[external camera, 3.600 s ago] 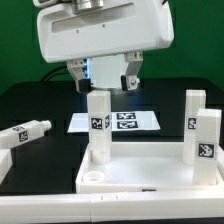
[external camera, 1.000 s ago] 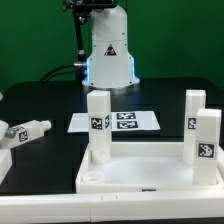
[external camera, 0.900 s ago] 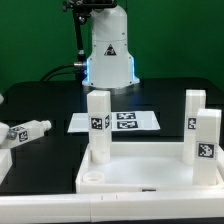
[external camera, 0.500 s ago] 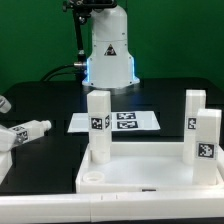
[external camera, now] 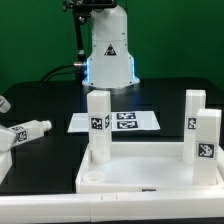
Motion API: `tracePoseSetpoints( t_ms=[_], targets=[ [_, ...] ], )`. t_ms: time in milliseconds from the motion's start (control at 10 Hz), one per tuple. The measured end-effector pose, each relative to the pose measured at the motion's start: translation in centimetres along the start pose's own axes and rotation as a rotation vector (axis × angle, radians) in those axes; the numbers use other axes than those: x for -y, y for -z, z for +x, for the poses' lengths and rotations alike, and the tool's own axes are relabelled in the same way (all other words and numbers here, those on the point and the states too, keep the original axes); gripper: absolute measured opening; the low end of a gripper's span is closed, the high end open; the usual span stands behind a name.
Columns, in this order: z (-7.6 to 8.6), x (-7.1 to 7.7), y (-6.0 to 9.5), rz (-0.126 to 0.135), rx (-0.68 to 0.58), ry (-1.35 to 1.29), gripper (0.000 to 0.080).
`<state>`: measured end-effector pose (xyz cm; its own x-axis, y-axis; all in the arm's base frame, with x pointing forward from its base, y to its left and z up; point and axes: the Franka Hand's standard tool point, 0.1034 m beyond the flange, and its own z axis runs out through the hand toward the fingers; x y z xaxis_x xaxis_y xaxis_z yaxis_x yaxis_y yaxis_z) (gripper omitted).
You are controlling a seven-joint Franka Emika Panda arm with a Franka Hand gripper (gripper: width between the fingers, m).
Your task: Assemble desk
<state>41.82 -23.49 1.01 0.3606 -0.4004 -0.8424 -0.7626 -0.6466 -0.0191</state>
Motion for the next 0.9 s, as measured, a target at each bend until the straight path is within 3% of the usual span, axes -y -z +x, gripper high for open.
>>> tracePoseSetpoints(
  t_ms=[200,400,500,600,700,800,900],
  targets=[
    [-2.8,3.2,2.4,-0.004,-0.045,0.006,0.0284],
    [-6.7,7.0,5.4,0.001,-0.183,0.061,0.0284],
    [-7.0,6.9,5.7,-0.024,-0.228,0.074,0.0284],
    [-6.1,7.2,6.0,-0.02,-0.319,0.078,0.0284],
    [-6.1,7.5,6.1,-0.015,-0.375,0.085,0.0284],
    [-6.3,8.5,6.6,-0.011,-0.453,0.094,0.0284],
    [-7.1,10.5,8.1,-0.007,-0.538,0.13,0.0284]
  ],
)
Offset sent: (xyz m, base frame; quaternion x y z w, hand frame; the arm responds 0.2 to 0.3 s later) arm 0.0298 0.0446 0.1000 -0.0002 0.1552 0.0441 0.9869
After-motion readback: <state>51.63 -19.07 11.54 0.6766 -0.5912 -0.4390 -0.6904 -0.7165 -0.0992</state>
